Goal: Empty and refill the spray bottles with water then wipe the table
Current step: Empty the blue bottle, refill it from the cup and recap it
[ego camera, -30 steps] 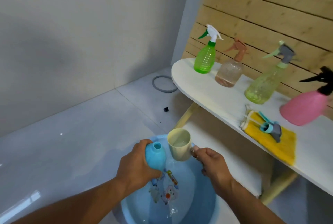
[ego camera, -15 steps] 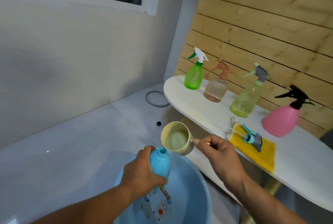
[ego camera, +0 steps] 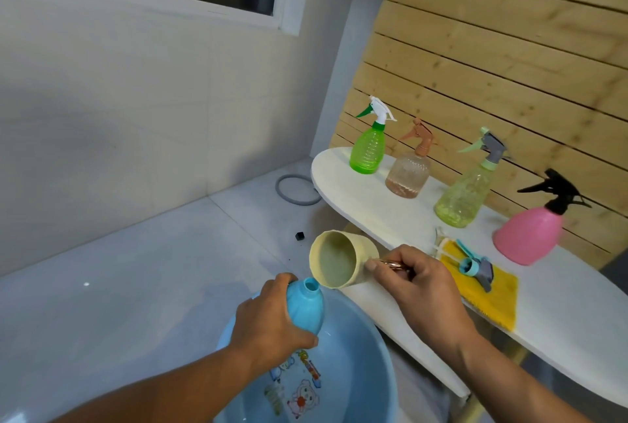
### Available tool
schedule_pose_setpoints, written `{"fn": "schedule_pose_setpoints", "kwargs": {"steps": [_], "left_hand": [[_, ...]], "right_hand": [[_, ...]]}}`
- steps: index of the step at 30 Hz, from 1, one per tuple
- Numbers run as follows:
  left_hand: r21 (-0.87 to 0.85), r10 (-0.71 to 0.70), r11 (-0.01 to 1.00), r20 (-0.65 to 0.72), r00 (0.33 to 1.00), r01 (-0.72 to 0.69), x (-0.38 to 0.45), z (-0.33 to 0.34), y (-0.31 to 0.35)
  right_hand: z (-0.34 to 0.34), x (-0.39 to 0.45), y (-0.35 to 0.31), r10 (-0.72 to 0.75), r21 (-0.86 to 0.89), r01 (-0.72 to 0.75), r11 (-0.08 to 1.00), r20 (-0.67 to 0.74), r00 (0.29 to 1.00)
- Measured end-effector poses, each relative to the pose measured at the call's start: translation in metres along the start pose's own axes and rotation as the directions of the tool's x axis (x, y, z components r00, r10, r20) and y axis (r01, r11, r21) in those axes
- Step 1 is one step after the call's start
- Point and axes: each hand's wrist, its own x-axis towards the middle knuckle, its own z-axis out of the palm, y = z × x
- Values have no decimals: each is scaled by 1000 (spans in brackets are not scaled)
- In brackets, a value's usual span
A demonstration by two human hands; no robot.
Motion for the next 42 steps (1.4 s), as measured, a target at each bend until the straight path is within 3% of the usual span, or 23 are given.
{"fn": "schedule_pose_setpoints", "kwargs": {"steps": [16,42], "left_hand": [[24,7,1000,-8,1000,-7,3,6,4],[38,22,999,-5,1000,-22,5,10,4]], "right_hand": [[-6,-1,-15,-190,-263,184,947,2,982],[-8,-4,-23,-344,-461,316,829,26,939]]}}
